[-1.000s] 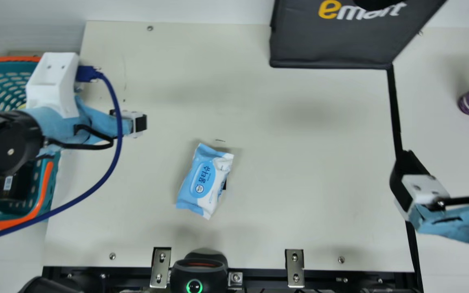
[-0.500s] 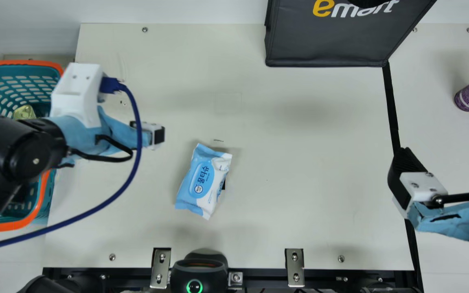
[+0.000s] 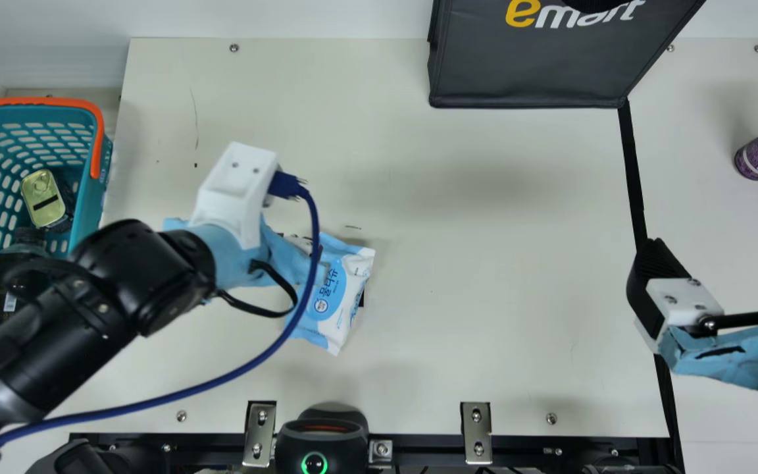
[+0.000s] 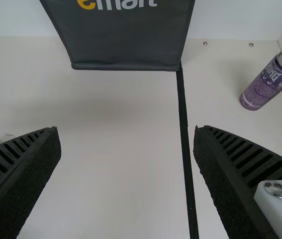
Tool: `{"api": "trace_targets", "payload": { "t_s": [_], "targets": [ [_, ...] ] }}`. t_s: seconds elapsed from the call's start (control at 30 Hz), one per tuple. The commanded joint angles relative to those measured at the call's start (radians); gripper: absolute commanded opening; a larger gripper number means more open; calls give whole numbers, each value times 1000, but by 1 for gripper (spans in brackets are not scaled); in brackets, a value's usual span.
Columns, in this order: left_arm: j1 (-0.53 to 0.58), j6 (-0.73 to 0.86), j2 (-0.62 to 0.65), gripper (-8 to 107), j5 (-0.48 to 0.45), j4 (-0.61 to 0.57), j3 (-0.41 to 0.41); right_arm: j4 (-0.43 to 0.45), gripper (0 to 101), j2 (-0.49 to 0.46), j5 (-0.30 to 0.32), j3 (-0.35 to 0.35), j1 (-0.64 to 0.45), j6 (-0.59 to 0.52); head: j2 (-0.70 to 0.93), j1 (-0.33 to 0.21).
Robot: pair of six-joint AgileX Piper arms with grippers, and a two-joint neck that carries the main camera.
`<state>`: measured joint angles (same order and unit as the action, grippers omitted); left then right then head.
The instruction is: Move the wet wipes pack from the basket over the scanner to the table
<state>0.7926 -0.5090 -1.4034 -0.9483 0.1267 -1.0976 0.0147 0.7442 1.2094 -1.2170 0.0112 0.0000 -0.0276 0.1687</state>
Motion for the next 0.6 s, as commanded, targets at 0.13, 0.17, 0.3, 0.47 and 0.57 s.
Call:
{"api": "trace_targets", "payload": {
  "t_s": [0.13, 0.17, 0.3, 0.47, 0.57],
  "targets": [
    [101, -88, -46, -8, -2, 50, -9, 0, 95, 0, 0, 0, 0, 0, 0, -30],
    [112, -102, -55, -8, -3, 58, -10, 0, 95, 0, 0, 0, 0, 0, 0, -30],
    [151, -157, -94, -8, -7, 84, -11, 0, 95, 0, 0, 0, 0, 0, 0, -30],
    [180, -216, -154, -8, -8, 99, -8, 0, 95, 0, 0, 0, 0, 0, 0, -30],
    [185, -235, -196, -8, -2, 92, -2, 0, 95, 0, 0, 0, 0, 0, 0, -30]
  ]
}}
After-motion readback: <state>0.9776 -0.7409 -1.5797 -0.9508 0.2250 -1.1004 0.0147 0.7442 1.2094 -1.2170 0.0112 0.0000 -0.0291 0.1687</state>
